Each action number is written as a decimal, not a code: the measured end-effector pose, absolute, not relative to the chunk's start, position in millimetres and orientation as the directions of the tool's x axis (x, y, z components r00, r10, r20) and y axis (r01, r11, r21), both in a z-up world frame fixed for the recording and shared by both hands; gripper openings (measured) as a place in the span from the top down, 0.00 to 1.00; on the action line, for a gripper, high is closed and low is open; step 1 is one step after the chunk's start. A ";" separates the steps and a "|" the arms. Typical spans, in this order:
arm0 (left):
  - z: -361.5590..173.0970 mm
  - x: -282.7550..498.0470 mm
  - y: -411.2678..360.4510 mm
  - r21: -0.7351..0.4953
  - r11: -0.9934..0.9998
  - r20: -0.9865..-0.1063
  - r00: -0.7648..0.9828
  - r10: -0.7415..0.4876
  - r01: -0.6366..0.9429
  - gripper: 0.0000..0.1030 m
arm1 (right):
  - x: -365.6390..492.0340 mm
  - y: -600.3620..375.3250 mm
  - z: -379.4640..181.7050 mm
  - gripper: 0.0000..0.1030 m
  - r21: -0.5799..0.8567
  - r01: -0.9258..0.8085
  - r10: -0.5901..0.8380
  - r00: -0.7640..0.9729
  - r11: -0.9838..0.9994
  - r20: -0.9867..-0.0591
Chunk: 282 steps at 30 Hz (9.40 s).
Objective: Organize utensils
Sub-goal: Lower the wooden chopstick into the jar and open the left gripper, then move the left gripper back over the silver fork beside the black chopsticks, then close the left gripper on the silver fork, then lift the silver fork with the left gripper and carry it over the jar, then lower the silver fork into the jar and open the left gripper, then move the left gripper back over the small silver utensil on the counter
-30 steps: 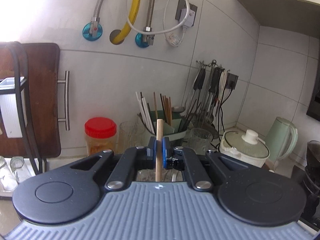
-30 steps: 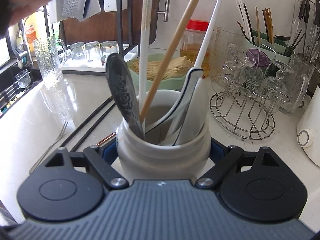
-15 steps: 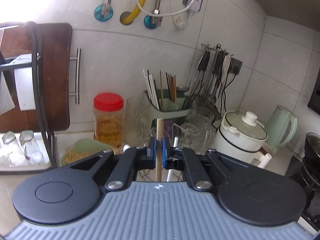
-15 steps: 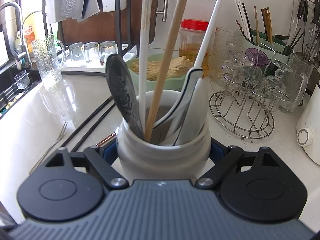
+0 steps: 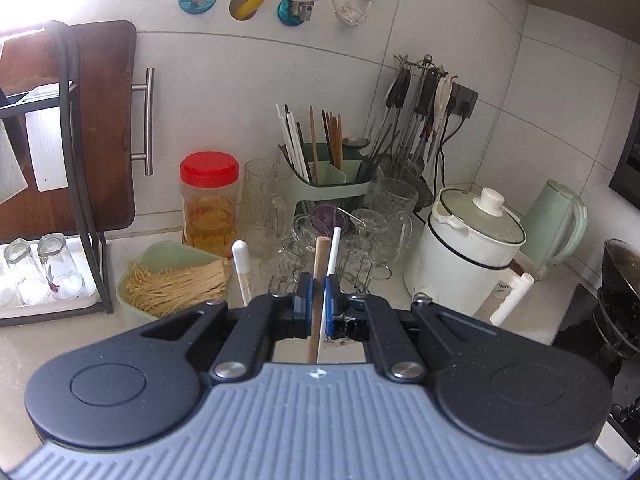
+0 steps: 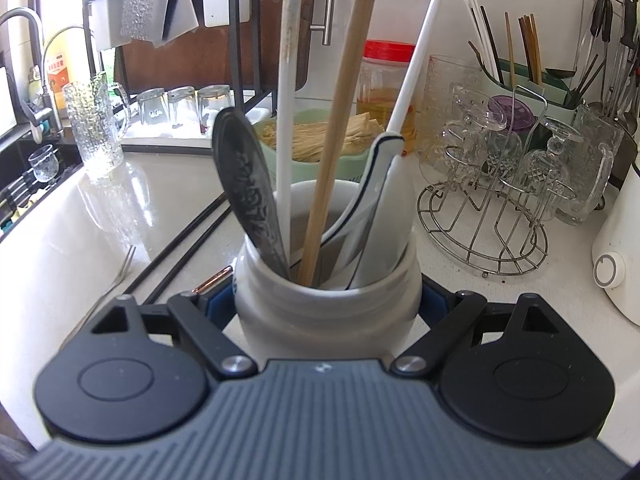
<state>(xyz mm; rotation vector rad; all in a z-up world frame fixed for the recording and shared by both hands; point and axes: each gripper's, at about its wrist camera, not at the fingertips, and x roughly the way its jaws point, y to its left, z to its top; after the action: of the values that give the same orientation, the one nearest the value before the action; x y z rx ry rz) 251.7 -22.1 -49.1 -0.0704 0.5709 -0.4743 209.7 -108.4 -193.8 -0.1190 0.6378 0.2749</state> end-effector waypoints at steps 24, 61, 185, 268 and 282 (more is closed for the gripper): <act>-37.5 219.9 89.2 -0.220 0.946 -0.536 0.781 -0.322 0.239 0.68 | 211.7 -105.4 -192.4 0.12 -0.029 -0.266 0.192 0.763 0.964 -0.618; -219.6 260.3 160.5 -0.239 0.971 -0.828 0.522 -0.204 0.001 0.69 | 213.3 -92.6 -186.3 0.11 -0.041 -0.121 0.060 0.724 0.992 -0.687; -88.6 234.6 -17.8 -0.086 0.828 -0.564 0.658 -0.499 0.554 0.91 | 200.8 -96.7 -191.3 0.11 -0.031 -0.152 0.102 0.782 0.988 -0.615; -125.1 205.0 78.5 -0.189 0.949 -0.788 0.538 -0.299 0.251 0.52 | 192.7 -114.8 -194.2 0.11 -0.033 -0.151 0.105 0.812 0.988 -0.574; -182.0 208.9 33.7 -0.192 0.864 -0.861 0.341 -0.376 0.466 0.52 | 185.2 -132.0 -195.5 0.12 -0.030 -0.176 0.128 0.815 0.984 -0.566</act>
<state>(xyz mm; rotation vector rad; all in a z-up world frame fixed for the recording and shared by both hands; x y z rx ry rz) 208.9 33.7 -182.0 0.0938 1.0930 -0.5488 185.2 -132.0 -195.5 -0.0823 0.5971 0.1625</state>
